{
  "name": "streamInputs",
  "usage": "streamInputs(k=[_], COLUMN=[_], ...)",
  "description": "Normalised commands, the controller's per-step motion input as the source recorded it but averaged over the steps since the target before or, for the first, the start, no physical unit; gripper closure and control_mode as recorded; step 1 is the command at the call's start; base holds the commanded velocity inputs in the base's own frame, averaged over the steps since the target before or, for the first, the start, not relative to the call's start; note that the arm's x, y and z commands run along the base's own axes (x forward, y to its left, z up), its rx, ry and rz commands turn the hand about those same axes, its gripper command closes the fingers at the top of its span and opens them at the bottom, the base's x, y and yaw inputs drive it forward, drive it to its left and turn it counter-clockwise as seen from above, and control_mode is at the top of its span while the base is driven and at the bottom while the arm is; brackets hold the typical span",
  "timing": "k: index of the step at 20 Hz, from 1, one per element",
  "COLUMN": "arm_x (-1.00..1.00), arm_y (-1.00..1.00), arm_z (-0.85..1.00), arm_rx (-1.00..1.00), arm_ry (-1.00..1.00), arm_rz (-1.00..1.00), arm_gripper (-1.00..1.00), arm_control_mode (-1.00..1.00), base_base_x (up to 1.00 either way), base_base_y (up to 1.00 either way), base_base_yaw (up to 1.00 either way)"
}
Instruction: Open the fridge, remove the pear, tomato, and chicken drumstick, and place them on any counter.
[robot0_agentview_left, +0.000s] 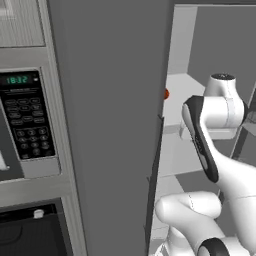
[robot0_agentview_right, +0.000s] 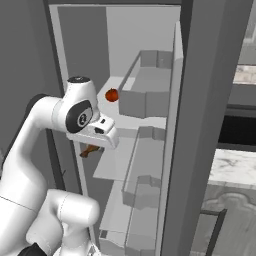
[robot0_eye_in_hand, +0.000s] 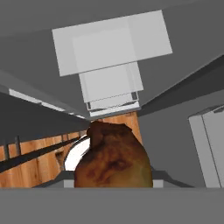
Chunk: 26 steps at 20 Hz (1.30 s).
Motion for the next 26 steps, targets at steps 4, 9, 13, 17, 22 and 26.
streamInputs(k=[4, 9, 13, 17, 22, 26], arm_x=[0.00, 0.00, 0.00, 0.00, 0.00, 0.00], arm_y=[0.00, 0.00, 0.00, 0.00, 0.00, 0.00], arm_z=[0.00, 0.00, 0.00, 0.00, 0.00, 0.00], arm_rx=[0.00, 0.00, 0.00, 0.00, 0.00, 0.00], arm_ry=[0.00, 0.00, 0.00, 0.00, 0.00, 0.00], arm_rz=[0.00, 0.00, 0.00, 0.00, 0.00, 0.00], arm_gripper=[1.00, 1.00, 1.00, 1.00, 1.00, 1.00], arm_control_mode=[1.00, 1.00, 1.00, 1.00, 1.00, 1.00], base_base_x=[-0.97, -1.00, -1.00, -0.83, -0.47, 0.07], base_base_y=[0.19, 0.05, 0.00, 0.00, -0.26, -0.94], base_base_yaw=[0.00, -0.10, -0.53, -0.73, -0.72, -0.62])
